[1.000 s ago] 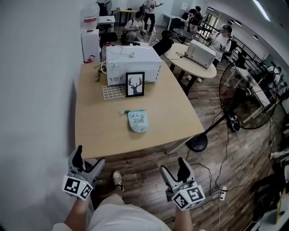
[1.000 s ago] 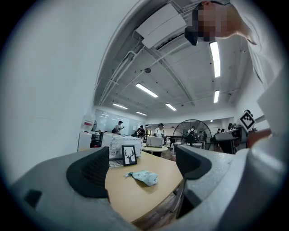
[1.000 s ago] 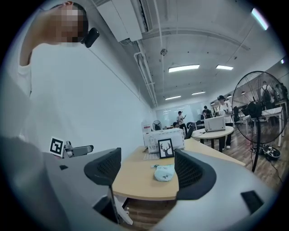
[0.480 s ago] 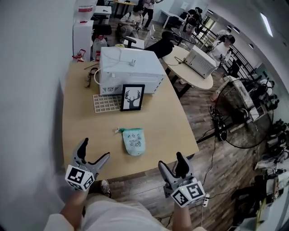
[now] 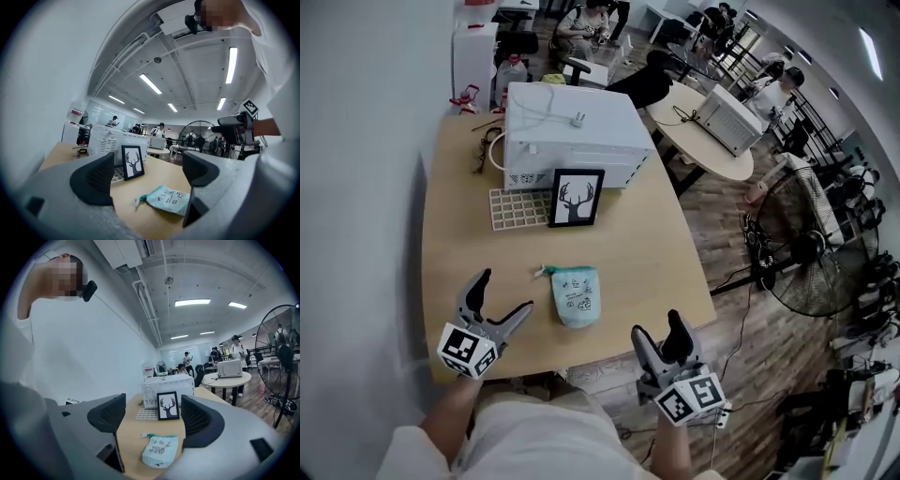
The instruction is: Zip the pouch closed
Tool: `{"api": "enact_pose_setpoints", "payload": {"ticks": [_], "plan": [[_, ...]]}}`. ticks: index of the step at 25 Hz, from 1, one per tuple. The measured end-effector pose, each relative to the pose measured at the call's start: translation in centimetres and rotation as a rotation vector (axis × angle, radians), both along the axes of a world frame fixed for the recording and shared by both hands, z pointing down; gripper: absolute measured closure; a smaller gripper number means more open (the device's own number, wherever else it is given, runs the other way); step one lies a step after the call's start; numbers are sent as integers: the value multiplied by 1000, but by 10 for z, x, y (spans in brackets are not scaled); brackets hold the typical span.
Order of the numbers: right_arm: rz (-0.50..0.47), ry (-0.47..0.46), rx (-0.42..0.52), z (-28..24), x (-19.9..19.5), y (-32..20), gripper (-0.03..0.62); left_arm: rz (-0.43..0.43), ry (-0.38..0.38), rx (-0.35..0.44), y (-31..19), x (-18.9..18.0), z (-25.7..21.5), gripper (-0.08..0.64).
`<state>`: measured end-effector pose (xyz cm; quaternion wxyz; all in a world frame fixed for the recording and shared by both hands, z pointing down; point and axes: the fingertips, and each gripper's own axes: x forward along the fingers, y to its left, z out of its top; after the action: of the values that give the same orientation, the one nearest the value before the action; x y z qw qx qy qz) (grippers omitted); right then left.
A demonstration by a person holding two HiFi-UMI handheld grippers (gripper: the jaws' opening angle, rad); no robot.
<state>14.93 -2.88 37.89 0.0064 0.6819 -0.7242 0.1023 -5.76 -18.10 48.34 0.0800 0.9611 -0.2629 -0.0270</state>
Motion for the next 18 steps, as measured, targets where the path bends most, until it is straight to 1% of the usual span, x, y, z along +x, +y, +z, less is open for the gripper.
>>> {"api": "enact_pose_setpoints", "payload": {"ticks": [3,5,8,13,18], "plan": [[-32,-3,2,4,14,-14,241,-30,-29,-3,-6,8,8,107],[-48,-3,0,5,26,-23,241,-34,-59,-8,-7,17,15,107],[-71,-16,-21,14,36,-34,242,-6,-132,-8,-8,34,34,112],[-145,-16,-77,36,39,-57,242,55,-265,-45,-23,62,87,168],[-207,-11,-98,41,36,-78,242,113,-397,-75,-43,84,128,232]]}}
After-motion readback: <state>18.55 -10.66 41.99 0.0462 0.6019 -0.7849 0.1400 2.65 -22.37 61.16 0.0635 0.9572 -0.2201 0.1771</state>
